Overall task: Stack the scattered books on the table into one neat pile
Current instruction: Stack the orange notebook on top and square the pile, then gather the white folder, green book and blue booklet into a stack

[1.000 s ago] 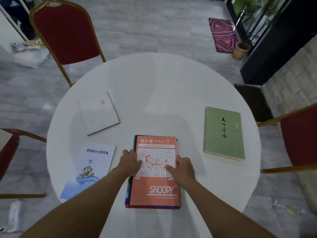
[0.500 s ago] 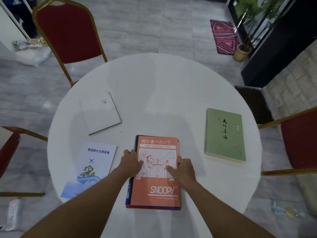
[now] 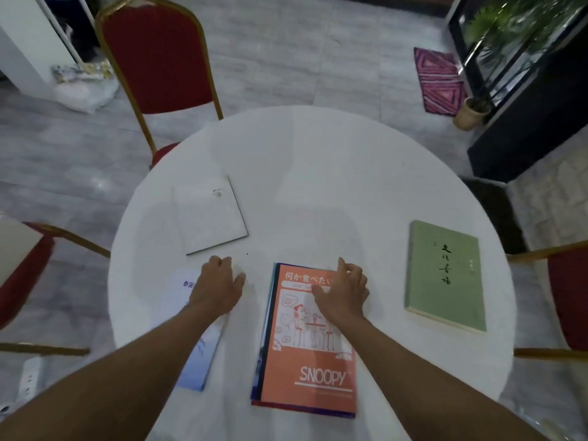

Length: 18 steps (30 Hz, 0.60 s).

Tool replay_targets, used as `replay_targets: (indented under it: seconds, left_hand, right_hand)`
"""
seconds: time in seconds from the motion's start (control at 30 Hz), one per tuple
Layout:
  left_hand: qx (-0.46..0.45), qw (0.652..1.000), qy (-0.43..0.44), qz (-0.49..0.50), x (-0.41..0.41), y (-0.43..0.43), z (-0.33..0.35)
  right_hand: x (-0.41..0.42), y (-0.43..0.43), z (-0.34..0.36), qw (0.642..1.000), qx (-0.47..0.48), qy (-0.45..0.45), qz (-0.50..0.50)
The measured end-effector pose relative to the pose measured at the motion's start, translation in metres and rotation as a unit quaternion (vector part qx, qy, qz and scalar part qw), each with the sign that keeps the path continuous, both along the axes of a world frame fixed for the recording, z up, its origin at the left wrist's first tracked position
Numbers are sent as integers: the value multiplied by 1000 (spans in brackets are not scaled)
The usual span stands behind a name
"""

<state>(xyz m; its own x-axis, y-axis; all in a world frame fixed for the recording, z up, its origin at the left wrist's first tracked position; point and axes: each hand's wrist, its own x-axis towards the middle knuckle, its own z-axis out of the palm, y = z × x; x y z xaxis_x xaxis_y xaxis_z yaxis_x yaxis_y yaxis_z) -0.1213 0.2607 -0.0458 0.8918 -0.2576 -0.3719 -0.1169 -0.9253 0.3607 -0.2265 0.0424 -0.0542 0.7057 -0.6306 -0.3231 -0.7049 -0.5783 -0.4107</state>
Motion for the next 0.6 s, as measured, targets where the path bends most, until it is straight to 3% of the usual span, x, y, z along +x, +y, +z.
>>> replay_targets:
  seconds: [0.13, 0.27, 0.43, 0.6]
  left_hand:
    - [94, 994, -4, 55, 19, 35, -1]
    - [99, 988, 1, 120, 19, 68, -17]
    - [66, 990, -37, 116, 33, 85, -32]
    - [30, 992, -38, 118, 50, 99, -46]
  right_hand:
    - [52, 28, 2, 995, 61, -42, 62]
    - [105, 62, -1, 982, 138, -50, 119]
    - [159, 95, -11, 978, 138, -21, 152]
    - [191, 121, -22, 990, 85, 19, 112]
